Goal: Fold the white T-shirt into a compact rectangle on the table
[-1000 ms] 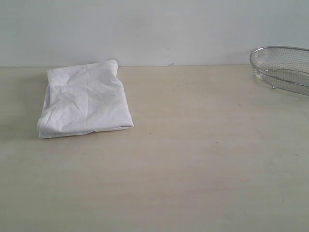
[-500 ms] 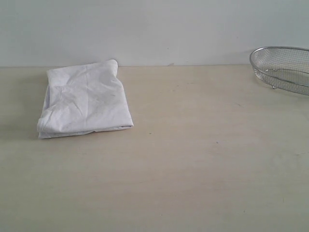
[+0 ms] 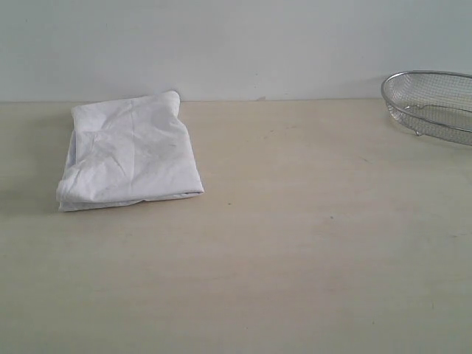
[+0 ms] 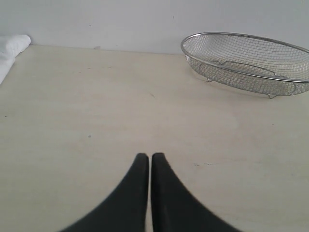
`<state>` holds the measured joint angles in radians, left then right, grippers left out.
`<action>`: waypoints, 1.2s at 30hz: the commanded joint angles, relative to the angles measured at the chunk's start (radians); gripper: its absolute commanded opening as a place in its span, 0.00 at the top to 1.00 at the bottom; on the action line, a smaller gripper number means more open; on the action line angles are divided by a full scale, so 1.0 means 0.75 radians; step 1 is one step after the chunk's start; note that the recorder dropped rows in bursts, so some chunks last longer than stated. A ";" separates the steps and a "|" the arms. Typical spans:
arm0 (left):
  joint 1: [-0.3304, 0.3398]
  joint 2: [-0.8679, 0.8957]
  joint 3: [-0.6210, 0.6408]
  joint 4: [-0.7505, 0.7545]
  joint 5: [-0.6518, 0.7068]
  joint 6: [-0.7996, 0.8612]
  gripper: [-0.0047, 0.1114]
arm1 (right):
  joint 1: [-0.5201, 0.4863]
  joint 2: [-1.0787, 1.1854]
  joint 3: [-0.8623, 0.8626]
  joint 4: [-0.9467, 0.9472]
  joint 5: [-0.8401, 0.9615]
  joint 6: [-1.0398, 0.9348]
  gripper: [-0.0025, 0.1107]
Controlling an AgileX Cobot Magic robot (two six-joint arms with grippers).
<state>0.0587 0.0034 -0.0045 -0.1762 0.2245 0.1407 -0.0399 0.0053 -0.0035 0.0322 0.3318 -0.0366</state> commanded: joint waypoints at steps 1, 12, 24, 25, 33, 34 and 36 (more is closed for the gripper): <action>0.004 -0.005 0.006 0.046 -0.017 -0.018 0.92 | -0.001 -0.007 0.005 0.003 -0.006 0.001 0.98; 0.004 -0.005 0.006 0.083 0.092 -0.105 0.92 | -0.001 -0.007 0.005 0.003 -0.006 0.001 0.98; 0.004 -0.005 0.006 0.080 0.092 -0.108 0.92 | -0.001 -0.007 0.005 0.003 -0.006 0.001 0.98; 0.004 -0.005 0.006 0.080 0.092 -0.108 0.92 | -0.001 -0.007 0.005 0.003 -0.006 0.001 0.98; 0.004 -0.005 0.006 0.080 0.092 -0.108 0.92 | -0.001 -0.007 0.005 0.003 -0.006 0.001 0.98; 0.004 -0.005 0.006 0.080 0.092 -0.108 0.92 | -0.001 -0.007 0.005 0.003 -0.006 0.001 0.98; 0.004 -0.005 0.006 0.080 0.092 -0.108 0.92 | -0.001 -0.007 0.005 0.003 -0.006 0.001 0.98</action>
<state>0.0587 0.0034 -0.0028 -0.1190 0.2924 0.0700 -0.0399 0.0053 -0.0035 0.0322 0.3318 -0.0366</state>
